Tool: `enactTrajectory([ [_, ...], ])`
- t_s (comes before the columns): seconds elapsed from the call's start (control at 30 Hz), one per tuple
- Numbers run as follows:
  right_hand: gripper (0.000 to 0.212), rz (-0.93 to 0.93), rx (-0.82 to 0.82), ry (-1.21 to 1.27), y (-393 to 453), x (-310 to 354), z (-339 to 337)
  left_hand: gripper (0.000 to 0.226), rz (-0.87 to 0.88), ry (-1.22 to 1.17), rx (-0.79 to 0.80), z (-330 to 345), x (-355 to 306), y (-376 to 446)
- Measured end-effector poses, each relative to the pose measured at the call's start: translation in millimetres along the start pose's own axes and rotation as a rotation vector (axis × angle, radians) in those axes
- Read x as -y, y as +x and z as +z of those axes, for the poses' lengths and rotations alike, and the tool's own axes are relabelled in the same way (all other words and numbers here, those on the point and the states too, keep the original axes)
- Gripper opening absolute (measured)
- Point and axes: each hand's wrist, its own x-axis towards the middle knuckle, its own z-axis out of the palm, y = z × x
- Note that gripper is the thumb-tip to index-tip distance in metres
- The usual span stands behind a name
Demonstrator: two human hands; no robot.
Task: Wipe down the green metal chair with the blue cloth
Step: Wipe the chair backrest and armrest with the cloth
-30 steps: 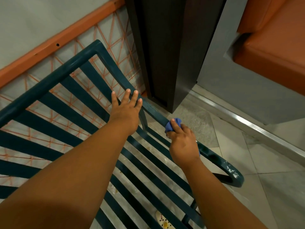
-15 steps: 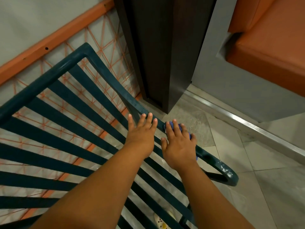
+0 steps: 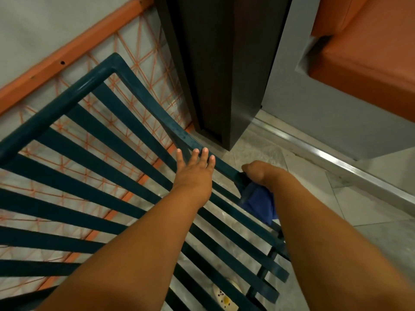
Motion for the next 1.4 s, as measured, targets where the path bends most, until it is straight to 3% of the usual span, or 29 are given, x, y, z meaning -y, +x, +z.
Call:
enactTrajectory([
  [0.23, 0.048, -0.490, -0.594, -0.423, -19, -35, 60, 0.107, -0.009, 0.007, -0.004, 5, -1, 2],
  [0.3, 0.049, -0.505, -0.590, -0.508, -27, -51, 64, 0.105, -0.006, -0.004, -0.011, 5, 0, 3],
  [0.47, 0.032, -0.230, -0.508, -0.376, -7, -19, 52, 0.109, -0.011, -0.007, 0.006, 2, -1, 0],
  [0.63, 0.050, -0.467, -0.637, -0.604, -10, -20, 79, 0.108, -0.029, 0.001, -0.007, 3, -4, 0],
  [0.73, 0.061, -0.418, -0.607, -0.703, -19, -38, 82, 0.107, -0.021, -0.011, -0.017, 4, -4, 0],
  [0.8, 0.051, -0.309, -0.618, -0.602, -15, -32, 73, 0.108, -0.017, -0.023, -0.014, 4, -3, 0],
  [0.9, 0.036, -0.118, -0.501, -0.379, -3, -9, 57, 0.110, -0.018, -0.039, -0.010, 5, -3, 0],
  [1.03, 0.047, -0.372, -0.668, -0.544, -6, -13, 75, 0.108, -0.020, -0.042, -0.016, 7, -4, -1],
  [1.17, 0.075, -0.569, -0.640, -0.800, -18, -60, 91, 0.108, -0.019, -0.055, -0.026, 9, -1, -2],
  [1.23, 0.080, -0.645, -0.743, -0.862, -19, -83, 92, 0.109, -0.009, -0.054, -0.020, 8, 0, -1],
  [1.4, 0.086, -0.614, -0.795, -0.862, -24, -100, 94, 0.110, 0.000, -0.057, -0.016, 9, 0, 1],
])
